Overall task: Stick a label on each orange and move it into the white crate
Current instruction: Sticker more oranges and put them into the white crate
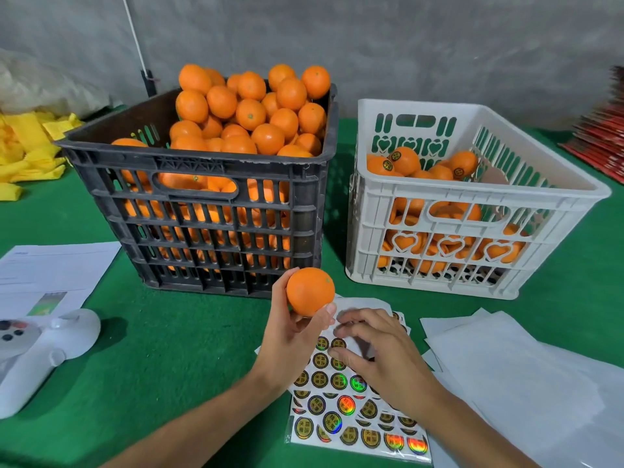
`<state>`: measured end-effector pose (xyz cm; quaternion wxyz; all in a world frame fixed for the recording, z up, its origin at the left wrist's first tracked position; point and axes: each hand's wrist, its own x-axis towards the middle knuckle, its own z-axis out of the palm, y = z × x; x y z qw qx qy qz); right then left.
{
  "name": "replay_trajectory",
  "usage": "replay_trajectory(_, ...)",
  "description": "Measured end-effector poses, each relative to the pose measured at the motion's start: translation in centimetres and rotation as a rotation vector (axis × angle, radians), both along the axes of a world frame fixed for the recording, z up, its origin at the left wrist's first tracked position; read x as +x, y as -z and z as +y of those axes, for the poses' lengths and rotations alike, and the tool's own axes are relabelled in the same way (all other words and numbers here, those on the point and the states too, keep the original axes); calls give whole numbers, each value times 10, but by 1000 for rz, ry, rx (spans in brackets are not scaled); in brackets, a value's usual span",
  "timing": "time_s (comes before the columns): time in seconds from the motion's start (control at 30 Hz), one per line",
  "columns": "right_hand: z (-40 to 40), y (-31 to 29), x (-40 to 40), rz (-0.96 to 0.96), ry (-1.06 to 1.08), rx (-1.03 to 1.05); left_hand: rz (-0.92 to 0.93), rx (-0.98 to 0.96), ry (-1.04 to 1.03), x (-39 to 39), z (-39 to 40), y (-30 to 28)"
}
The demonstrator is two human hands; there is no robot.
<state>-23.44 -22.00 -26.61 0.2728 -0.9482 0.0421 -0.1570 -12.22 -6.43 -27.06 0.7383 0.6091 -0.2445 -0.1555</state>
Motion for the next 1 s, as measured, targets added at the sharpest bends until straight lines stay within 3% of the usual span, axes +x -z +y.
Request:
replay_trajectory(0.17, -6, -8, -4, 119, -91, 22, -8, 8, 0, 0, 1, -2)
replay_trajectory(0.47, -4, -5, -2, 10, -64, 63, -42, 48, 34, -3, 0, -3)
replay_trajectory(1.0, -14, -7, 7, 175, -37, 649, -106, 130, 42, -2, -1, 0)
